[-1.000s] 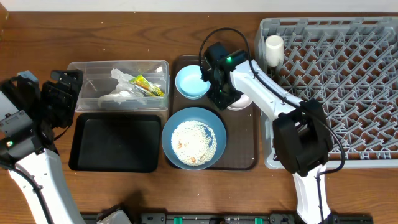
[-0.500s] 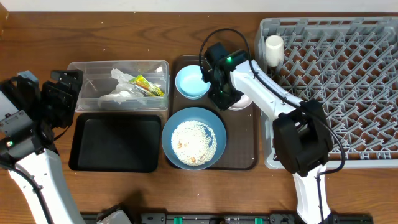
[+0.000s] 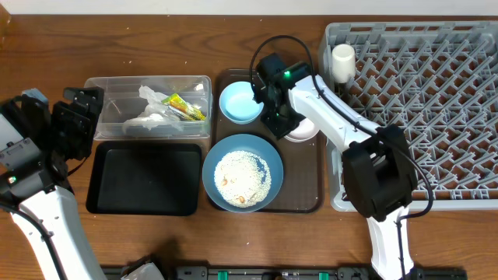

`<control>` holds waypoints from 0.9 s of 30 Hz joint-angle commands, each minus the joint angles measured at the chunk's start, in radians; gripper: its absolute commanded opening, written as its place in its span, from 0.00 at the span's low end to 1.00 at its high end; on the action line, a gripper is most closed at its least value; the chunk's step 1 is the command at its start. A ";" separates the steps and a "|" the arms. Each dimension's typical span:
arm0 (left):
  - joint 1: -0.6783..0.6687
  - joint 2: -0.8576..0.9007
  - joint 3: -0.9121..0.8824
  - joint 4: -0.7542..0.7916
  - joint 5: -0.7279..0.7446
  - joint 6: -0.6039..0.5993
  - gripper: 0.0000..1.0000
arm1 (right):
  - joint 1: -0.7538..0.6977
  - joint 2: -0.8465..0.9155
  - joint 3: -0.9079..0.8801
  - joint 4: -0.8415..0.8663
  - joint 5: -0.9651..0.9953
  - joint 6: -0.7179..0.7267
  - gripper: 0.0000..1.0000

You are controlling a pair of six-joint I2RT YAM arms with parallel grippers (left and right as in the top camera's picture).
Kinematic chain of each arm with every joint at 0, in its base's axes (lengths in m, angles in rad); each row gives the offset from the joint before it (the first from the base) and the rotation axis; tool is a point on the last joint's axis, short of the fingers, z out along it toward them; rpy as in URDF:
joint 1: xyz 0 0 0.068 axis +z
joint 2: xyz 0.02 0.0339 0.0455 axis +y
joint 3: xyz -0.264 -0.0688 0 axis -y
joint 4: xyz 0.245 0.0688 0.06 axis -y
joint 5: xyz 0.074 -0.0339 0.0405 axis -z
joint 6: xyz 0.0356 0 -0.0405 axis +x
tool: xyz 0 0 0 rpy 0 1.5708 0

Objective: Sort waste into correct bins and load items into the dishwasher rack
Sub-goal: 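Lower the right gripper onto the pink bowl rim to grasp it, then lift the pink bowl and carry it right over the grey rack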

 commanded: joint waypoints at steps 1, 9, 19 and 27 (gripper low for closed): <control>0.006 0.003 0.009 -0.002 0.009 -0.002 0.91 | 0.000 -0.031 -0.002 0.003 -0.013 0.005 0.01; 0.006 0.003 0.009 -0.002 0.009 -0.002 0.91 | -0.024 -0.161 0.089 0.003 -0.141 0.002 0.01; 0.006 0.003 0.009 -0.002 0.009 -0.002 0.91 | -0.213 -0.429 0.116 -0.026 -0.307 0.018 0.01; 0.006 0.003 0.009 -0.002 0.009 -0.002 0.91 | -0.448 -0.433 0.043 -0.098 -0.741 -0.148 0.01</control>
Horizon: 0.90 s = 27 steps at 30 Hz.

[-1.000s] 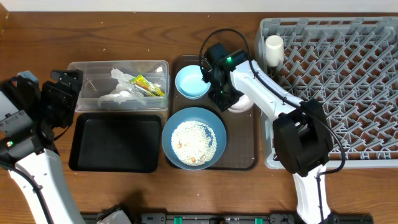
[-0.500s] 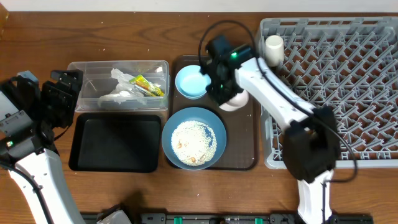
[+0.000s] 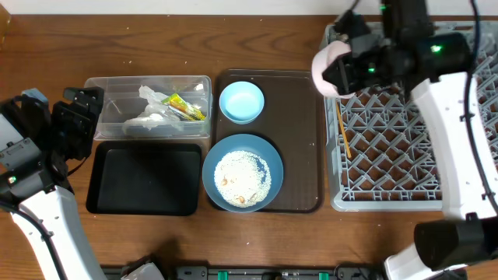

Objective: Sort waste into correct bins and load items into the dishwasher rack
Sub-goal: 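Lift the pink bowl and carry it right over the grey rack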

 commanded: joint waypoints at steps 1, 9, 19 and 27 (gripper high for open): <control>0.006 0.003 0.009 -0.002 0.009 -0.002 0.91 | -0.077 0.017 -0.069 -0.008 -0.310 -0.123 0.01; 0.006 0.003 0.009 -0.002 0.009 -0.002 0.91 | -0.196 0.017 -0.270 0.061 -0.497 -0.255 0.01; 0.006 0.003 0.009 -0.002 0.009 -0.002 0.91 | -0.312 0.018 -0.450 0.269 -0.674 -0.332 0.01; 0.006 0.003 0.009 -0.002 0.009 -0.002 0.91 | -0.355 0.018 -0.559 0.496 -0.828 -0.331 0.01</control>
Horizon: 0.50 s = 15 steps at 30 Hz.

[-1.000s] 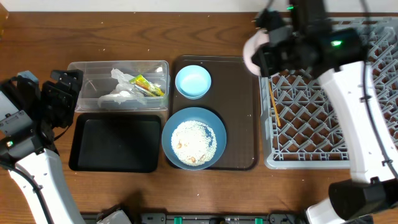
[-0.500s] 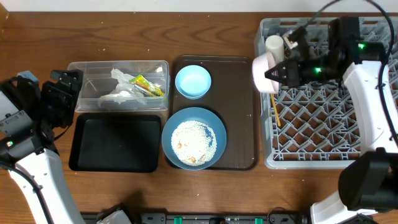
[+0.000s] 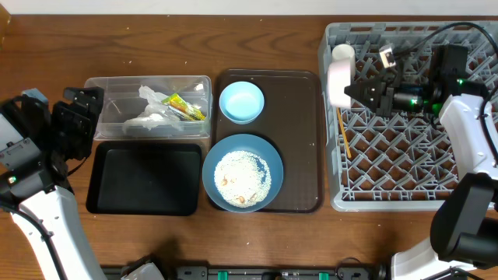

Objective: Sort waste into correct bins and load items into the dishwasher rack
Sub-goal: 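Lift the pink bowl and carry it right over the grey rack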

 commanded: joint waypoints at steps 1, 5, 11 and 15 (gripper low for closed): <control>0.006 0.003 0.009 -0.002 0.009 -0.002 0.91 | -0.024 0.001 -0.016 0.025 -0.120 -0.018 0.01; 0.006 0.003 0.009 -0.002 0.009 -0.002 0.91 | -0.041 0.002 -0.023 0.033 -0.105 -0.020 0.01; 0.006 0.003 0.009 -0.002 0.009 -0.002 0.91 | -0.053 0.007 -0.072 0.124 -0.147 -0.034 0.01; 0.006 0.003 0.009 -0.002 0.009 -0.002 0.91 | -0.053 0.009 -0.114 0.192 -0.176 -0.034 0.01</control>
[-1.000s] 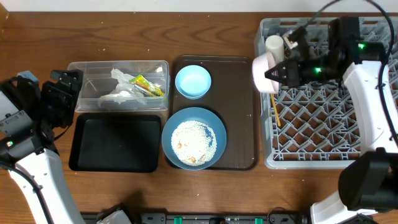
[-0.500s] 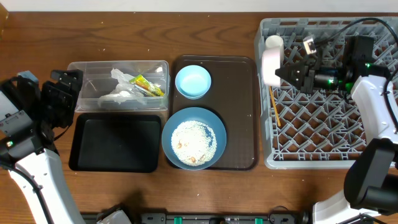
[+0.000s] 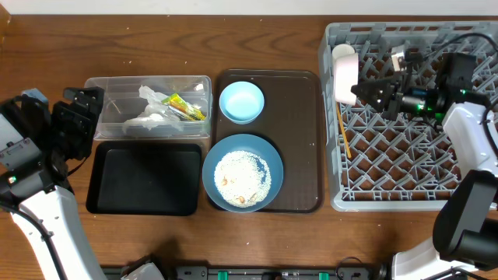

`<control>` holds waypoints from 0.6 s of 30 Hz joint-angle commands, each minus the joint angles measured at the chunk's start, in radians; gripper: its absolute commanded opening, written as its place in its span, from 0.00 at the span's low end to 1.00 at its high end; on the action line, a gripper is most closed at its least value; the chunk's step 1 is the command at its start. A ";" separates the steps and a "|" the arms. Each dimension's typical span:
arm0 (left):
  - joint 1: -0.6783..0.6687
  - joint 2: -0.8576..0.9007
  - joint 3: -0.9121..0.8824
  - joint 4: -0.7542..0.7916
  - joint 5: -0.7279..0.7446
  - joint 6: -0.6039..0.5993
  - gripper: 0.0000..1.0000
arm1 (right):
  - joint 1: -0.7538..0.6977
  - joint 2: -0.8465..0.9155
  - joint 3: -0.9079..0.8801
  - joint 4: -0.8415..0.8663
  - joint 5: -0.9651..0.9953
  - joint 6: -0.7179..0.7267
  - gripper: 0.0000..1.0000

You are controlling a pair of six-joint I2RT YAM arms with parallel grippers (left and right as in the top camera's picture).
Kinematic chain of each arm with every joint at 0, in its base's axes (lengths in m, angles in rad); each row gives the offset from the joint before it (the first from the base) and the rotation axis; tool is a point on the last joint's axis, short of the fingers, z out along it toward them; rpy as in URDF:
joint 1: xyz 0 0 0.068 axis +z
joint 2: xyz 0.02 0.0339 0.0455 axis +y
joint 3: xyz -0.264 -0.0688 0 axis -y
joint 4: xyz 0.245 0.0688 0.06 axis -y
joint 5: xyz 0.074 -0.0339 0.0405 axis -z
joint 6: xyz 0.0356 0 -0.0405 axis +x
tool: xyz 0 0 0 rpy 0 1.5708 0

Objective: Sort waste into correct bins and load items into the dishwasher rack
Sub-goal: 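Lift the pink bowl and carry it right over the grey rack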

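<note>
A white bowl (image 3: 345, 78) stands on edge in the left column of the grey dishwasher rack (image 3: 467, 194), just below a white cup (image 3: 343, 53). My right gripper (image 3: 362, 92) reaches in from the right, its fingertips at the bowl's rim and seemingly closed on it. On the brown tray (image 3: 303, 155) sit a small blue bowl (image 3: 241, 101) and a blue plate (image 3: 243, 173) covered with rice-like food. My left gripper (image 3: 84, 117) hangs at the far left beside the clear bin, holding nothing; its jaws do not show clearly.
A clear bin (image 3: 198, 82) holds wrappers and crumpled waste. Below it lies a black bin (image 3: 101, 204). A thin orange stick (image 3: 342, 134) lies in the rack's left column. The rack's prongs fill the right side of the table.
The white bowl and my right gripper have shifted slightly right and up, deeper into the rack's left column. The left arm has not moved.
My right gripper was first down on the tray at a white bowl beside the small blue bowl. Then it held that bowl high over the rack's left corner. After that the bowl hung on edge at the rack's left side, and now it stands in the rack.
</note>
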 commanded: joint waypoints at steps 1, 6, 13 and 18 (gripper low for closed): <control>0.006 0.003 0.009 -0.002 0.009 -0.002 0.91 | -0.003 0.009 -0.030 0.031 -0.069 -0.019 0.01; 0.006 0.003 0.009 -0.002 0.009 -0.002 0.91 | -0.003 0.009 -0.057 0.068 -0.069 -0.023 0.01; 0.006 0.003 0.009 -0.002 0.009 -0.002 0.91 | -0.003 0.009 -0.089 0.151 -0.069 -0.034 0.01; 0.006 0.003 0.009 -0.002 0.009 -0.002 0.91 | -0.003 0.009 -0.093 0.190 -0.066 -0.034 0.01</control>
